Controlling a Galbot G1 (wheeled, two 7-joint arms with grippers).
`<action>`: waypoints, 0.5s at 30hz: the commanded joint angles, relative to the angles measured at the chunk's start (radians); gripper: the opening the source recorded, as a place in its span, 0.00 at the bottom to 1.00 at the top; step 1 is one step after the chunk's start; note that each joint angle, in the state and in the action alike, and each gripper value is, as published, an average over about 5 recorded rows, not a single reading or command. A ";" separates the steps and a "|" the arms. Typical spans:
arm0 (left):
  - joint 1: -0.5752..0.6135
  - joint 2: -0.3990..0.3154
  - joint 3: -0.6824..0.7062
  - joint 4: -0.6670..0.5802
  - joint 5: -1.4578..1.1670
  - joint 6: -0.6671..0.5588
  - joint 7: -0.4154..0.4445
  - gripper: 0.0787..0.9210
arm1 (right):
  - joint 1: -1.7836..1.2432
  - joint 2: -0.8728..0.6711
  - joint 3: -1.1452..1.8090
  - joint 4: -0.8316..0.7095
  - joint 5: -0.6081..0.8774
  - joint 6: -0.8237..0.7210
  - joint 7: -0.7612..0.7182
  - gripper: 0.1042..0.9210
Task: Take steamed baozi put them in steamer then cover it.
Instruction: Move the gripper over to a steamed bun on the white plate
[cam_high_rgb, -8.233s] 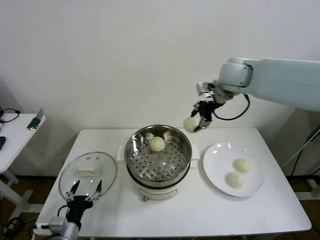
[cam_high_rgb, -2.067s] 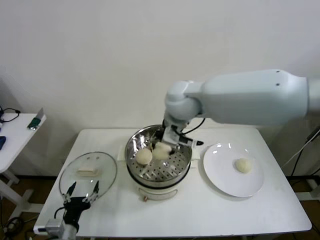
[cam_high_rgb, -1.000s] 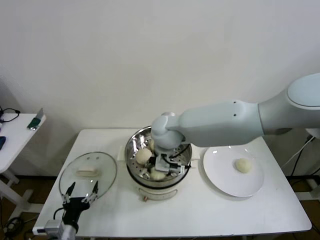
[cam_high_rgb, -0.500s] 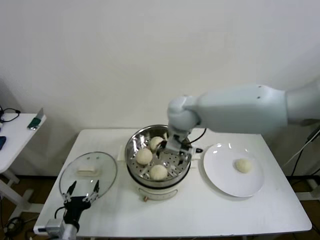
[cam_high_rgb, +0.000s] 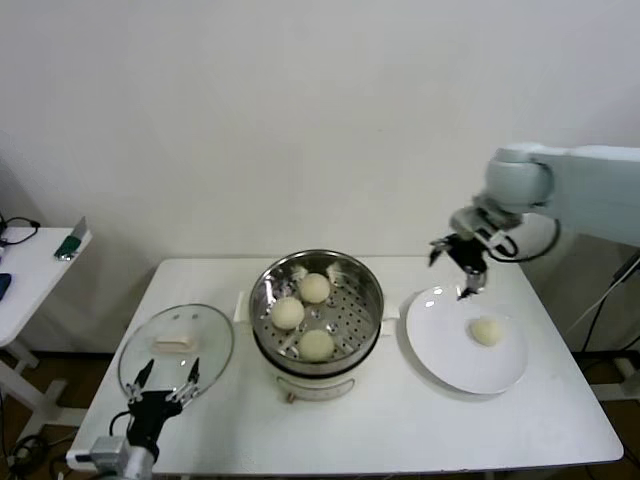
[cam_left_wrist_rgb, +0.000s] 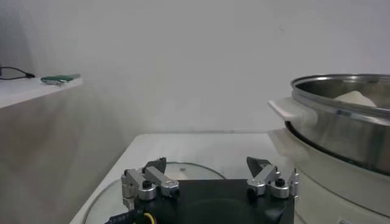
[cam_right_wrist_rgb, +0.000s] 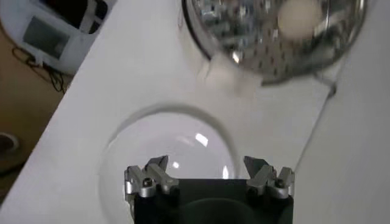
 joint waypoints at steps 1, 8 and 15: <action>0.010 -0.005 0.001 -0.005 0.009 -0.001 0.001 0.88 | -0.315 -0.238 0.190 -0.188 -0.131 -0.061 -0.001 0.88; 0.022 -0.013 -0.004 -0.006 0.018 -0.001 0.001 0.88 | -0.563 -0.160 0.418 -0.334 -0.232 -0.050 0.013 0.88; 0.031 -0.022 -0.010 -0.011 0.028 0.002 0.004 0.88 | -0.736 -0.061 0.566 -0.486 -0.288 -0.020 0.013 0.88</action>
